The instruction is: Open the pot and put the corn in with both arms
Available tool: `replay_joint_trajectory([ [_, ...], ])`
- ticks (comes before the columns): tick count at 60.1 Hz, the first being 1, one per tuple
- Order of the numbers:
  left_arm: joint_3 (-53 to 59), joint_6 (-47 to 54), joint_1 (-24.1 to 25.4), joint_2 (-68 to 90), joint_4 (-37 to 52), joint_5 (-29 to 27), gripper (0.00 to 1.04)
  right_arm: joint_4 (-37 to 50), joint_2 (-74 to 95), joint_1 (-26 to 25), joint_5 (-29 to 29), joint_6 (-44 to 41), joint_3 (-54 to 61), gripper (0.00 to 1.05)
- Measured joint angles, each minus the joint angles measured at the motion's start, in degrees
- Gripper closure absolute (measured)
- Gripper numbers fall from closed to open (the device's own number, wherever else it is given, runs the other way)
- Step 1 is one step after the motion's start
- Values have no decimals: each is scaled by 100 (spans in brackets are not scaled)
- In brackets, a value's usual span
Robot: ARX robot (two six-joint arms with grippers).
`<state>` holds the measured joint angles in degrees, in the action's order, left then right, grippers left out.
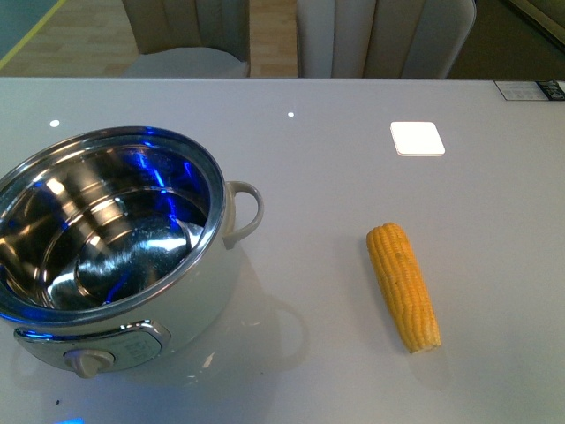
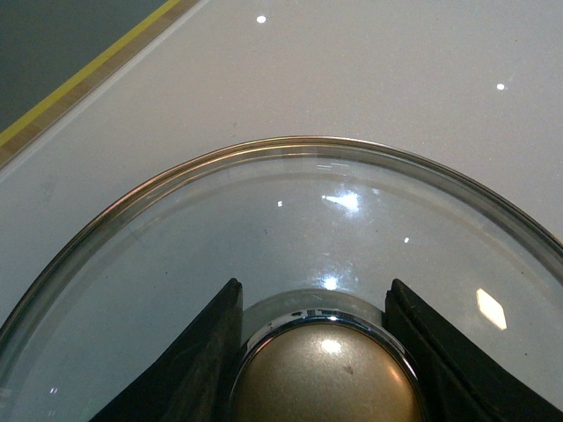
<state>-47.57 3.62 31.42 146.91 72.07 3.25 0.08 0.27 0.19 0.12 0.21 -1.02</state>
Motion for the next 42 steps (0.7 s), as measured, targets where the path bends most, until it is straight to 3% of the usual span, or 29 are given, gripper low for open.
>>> replay_joint_trajectory([
  [20,328,-2,11,-354,79,-9,6,0,0,0,0,0,0,9],
  [35,1231,-321,81,-2120,-192,122,7,0,0,0,0,0,0,9],
  [42,1792,-581,122,-3469,-739,278,7,0,0,0,0,0,0,9],
])
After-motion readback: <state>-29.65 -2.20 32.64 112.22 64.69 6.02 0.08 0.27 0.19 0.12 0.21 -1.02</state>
